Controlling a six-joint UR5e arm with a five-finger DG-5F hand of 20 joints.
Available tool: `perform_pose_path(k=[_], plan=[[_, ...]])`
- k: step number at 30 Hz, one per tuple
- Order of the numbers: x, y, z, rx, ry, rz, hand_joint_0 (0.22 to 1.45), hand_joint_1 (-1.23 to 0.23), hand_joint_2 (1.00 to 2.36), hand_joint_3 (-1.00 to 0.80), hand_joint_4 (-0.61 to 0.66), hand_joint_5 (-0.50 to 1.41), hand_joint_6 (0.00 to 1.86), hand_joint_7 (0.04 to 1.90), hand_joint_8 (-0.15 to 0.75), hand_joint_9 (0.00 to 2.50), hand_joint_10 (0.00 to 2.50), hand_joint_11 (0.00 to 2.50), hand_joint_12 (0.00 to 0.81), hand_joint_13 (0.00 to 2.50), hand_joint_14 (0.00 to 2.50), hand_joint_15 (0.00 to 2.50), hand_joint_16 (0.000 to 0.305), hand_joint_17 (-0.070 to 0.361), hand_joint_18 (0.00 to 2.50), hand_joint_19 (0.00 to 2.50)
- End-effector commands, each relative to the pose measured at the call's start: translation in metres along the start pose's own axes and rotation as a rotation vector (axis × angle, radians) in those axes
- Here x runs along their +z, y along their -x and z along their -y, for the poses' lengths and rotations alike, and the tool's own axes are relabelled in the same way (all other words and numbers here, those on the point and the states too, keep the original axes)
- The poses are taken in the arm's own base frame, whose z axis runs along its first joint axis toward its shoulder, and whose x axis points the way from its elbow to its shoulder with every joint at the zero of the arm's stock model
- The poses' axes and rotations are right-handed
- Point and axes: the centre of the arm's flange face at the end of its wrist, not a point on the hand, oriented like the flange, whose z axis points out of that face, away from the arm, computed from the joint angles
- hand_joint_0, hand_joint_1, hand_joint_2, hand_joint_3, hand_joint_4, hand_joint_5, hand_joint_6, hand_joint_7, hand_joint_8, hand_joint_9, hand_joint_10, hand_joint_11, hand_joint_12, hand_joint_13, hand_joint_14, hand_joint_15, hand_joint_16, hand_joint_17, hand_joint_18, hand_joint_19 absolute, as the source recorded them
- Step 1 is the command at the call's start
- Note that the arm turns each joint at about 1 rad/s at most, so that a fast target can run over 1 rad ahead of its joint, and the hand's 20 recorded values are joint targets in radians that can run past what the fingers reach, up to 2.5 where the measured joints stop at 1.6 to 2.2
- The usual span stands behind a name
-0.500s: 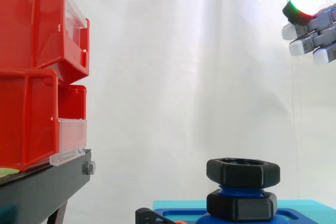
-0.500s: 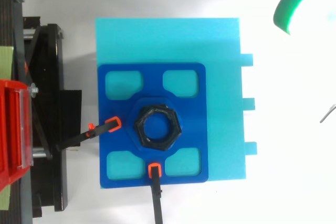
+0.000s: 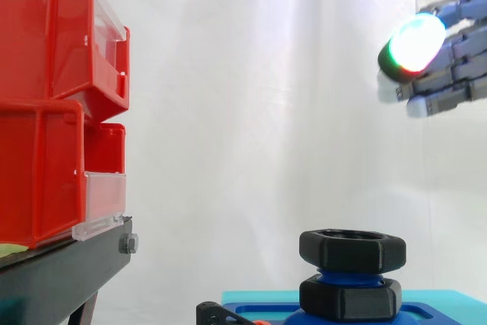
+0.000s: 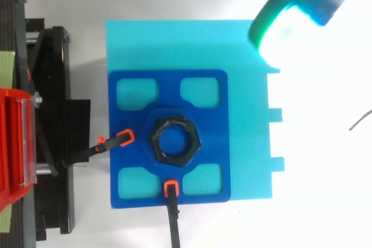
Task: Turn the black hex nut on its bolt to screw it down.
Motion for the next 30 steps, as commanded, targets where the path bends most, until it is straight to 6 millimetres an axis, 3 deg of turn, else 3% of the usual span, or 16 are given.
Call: perform_pose_path(k=[1, 6, 22, 30], plan=[[0.019, -0.017, 0.008, -0.055, 0.024, -0.004, 0.49, -0.67, 1.00, -0.50, 0.12, -0.24, 0.50, 0.71, 0.235, 0.22, 0.00, 0.06, 0.368, 0.07, 0.00, 0.07, 0.057, 0.129, 0.00, 0.10], [0.046, -0.041, 0.009, -0.159, 0.096, 0.047, 0.49, -0.66, 1.00, -0.50, 0.13, -0.22, 0.50, 0.72, 0.240, 0.25, 0.00, 0.05, 0.363, 0.10, 0.00, 0.07, 0.057, 0.129, 0.00, 0.09], [0.069, -0.093, 0.005, -0.368, 0.092, 0.073, 0.48, -0.66, 1.00, -0.50, 0.16, -0.17, 0.50, 0.78, 0.269, 0.38, 0.00, 0.07, 0.372, 0.23, 0.00, 0.08, 0.057, 0.128, 0.00, 0.12], [0.075, -0.114, -0.017, -0.485, 0.109, 0.123, 0.49, -0.65, 1.00, -0.50, 0.17, -0.15, 0.50, 0.83, 0.281, 0.51, 0.00, 0.13, 0.379, 0.33, 0.00, 0.10, 0.056, 0.126, 0.00, 0.19]])
